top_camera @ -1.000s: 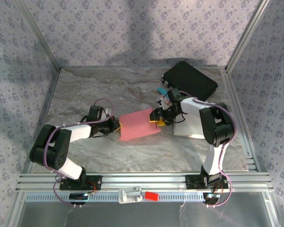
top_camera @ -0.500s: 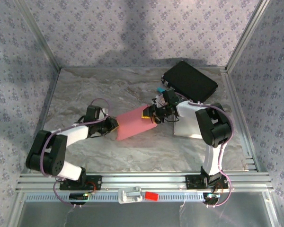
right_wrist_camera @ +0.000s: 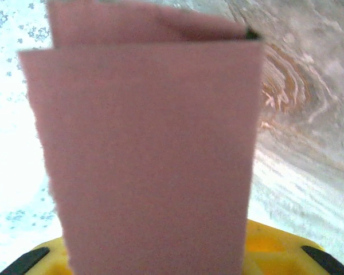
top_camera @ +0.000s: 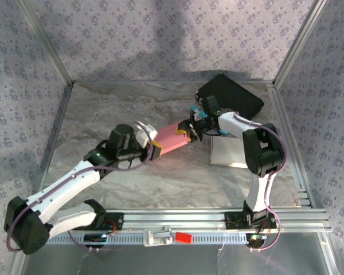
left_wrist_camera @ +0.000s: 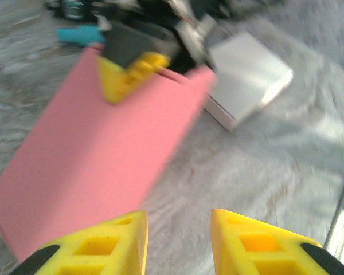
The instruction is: Fold the paper box
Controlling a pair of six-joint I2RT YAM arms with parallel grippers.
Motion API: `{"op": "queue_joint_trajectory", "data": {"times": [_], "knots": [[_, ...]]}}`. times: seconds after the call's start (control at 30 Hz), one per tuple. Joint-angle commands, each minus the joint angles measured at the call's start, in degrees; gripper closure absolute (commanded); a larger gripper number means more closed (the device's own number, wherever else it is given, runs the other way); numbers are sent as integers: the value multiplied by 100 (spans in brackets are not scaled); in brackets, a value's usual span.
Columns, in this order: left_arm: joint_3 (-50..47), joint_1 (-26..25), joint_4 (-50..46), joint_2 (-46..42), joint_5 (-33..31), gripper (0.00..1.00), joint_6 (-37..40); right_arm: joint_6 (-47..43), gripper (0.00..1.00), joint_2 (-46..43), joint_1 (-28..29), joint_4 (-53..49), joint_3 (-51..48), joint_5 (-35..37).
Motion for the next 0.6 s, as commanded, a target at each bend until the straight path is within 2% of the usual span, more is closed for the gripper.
{"op": "queue_joint_trajectory", "data": {"times": [0.0, 0.17, 0.4, 0.57], "knots": [[172, -495, -1010, 65, -941, 63, 1576, 178, 63, 81, -105, -1102, 200, -317], [315, -763, -1022, 522, -1557, 60, 2016, 259, 63, 135, -159, -1818, 304, -497], [469, -827, -732, 1181, -1943, 58, 2232, 618, 63, 63, -230, -1821, 160, -601], [613, -860, -749, 1447, -1923, 57, 2348, 678, 64, 82, -289, -1939, 133, -695]]}}
